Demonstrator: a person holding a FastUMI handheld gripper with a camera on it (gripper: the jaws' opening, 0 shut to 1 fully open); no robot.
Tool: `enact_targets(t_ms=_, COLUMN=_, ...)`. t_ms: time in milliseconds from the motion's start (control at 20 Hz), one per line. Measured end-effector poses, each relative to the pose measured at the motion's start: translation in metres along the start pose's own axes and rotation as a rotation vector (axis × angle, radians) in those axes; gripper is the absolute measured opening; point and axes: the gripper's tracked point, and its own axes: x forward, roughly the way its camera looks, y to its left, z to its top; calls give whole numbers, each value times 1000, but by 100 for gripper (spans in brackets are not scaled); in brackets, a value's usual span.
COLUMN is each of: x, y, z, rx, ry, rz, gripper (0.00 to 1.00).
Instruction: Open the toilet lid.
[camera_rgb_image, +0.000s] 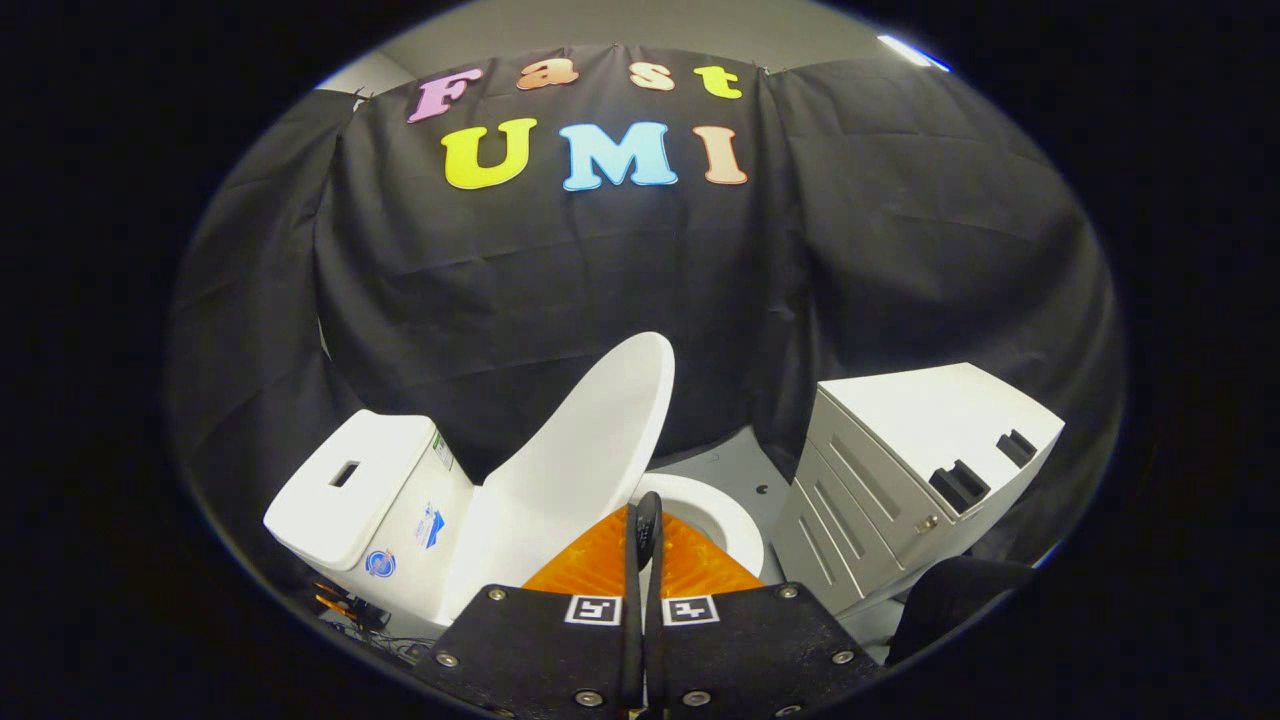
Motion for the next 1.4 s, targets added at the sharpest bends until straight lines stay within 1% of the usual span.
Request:
enact_targets(t_ms=100, x=-5, y=9, z=7, rx=-7, ry=-13, rz=15, gripper=1)
enact_targets(t_ms=250, x=-8, y=19, z=13, rx=-8, ry=-29, rz=14, gripper=1)
enact_targets(t_ms=450, x=-17, y=40, z=26, rx=-62, ry=-62, rz=25, gripper=1)
enact_targets(t_ms=700, x=-24, y=62, z=34, rx=-38, ry=-84, rz=44, gripper=0)
enact_targets(t_ms=900, x=-30, y=80, z=43, rx=-67, ry=-103, rz=54, gripper=0)
enact_targets(t_ms=1050, x=-35, y=96, z=48, rx=-110, ry=-121, rz=59, gripper=0)
enact_targets(t_ms=1250, x=-41, y=125, z=54, rx=-199, ry=-156, rz=71, gripper=0)
enact_targets(t_ms=1400, x=-47, y=148, z=58, rx=-240, ry=-178, rz=95, gripper=0)
